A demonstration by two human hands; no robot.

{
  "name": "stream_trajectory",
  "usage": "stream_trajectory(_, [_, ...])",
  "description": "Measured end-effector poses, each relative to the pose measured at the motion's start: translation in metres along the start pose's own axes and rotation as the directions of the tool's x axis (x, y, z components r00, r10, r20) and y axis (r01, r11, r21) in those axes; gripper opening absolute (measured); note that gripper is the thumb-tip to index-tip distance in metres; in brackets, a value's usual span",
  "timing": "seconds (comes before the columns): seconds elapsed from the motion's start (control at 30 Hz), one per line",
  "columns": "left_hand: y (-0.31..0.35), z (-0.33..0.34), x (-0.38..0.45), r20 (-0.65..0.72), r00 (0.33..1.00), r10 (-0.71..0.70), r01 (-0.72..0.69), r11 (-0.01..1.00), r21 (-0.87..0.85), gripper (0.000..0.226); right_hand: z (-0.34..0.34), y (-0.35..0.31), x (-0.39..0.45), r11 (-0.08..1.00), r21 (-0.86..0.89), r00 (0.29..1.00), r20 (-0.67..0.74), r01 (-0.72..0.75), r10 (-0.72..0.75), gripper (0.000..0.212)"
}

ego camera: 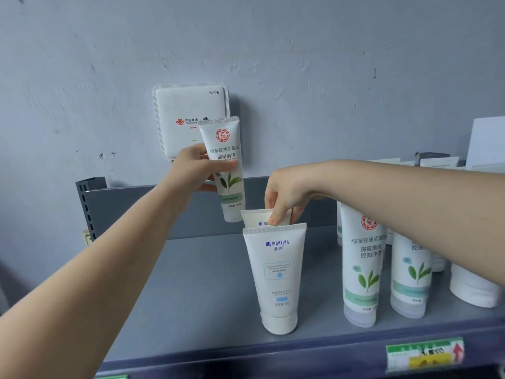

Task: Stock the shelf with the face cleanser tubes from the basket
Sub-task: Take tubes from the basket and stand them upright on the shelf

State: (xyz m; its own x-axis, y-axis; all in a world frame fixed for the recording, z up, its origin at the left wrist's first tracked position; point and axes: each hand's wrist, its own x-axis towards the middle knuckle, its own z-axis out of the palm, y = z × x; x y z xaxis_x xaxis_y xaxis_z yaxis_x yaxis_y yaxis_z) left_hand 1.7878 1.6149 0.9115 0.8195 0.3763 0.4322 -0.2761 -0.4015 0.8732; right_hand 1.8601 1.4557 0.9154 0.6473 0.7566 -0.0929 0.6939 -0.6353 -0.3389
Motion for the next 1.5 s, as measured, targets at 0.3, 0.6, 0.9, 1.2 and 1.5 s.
stream_trajectory(0.3, [0.034, 0.022, 0.012, 0.043, 0.997, 0.07, -0.072, 0.997, 0.042, 0.015, -0.063, 0.009, -0.027, 0.953, 0.287, 0.97, -0.242, 0.093, -0.022, 0.03])
stream_trajectory(0.6, [0.062, 0.083, 0.016, 0.256, 0.961, 0.107, -0.149, 0.977, 0.151, 0.031, -0.103, 0.046, -0.056, 0.871, 0.332, 0.811, -0.572, 0.362, -0.12, 0.004])
stream_trajectory(0.9, [0.066, 0.101, 0.028, 0.328, 0.945, -0.011, -0.091, 0.952, 0.293, 0.02, -0.088, 0.083, -0.047, 0.91, 0.329, 0.887, -0.455, 0.251, -0.08, 0.015])
stream_trajectory(1.2, [0.044, 0.117, 0.036, 0.344, 0.932, -0.118, -0.063, 0.879, 0.472, 0.006, -0.063, 0.1, -0.028, 0.971, 0.203, 0.958, -0.278, 0.124, -0.064, 0.014])
stream_trajectory(1.5, [0.034, 0.13, 0.031, 0.386, 0.907, -0.169, -0.085, 0.823, 0.561, 0.007, -0.055, 0.104, -0.022, 0.999, 0.005, 0.974, -0.223, 0.053, -0.051, 0.021])
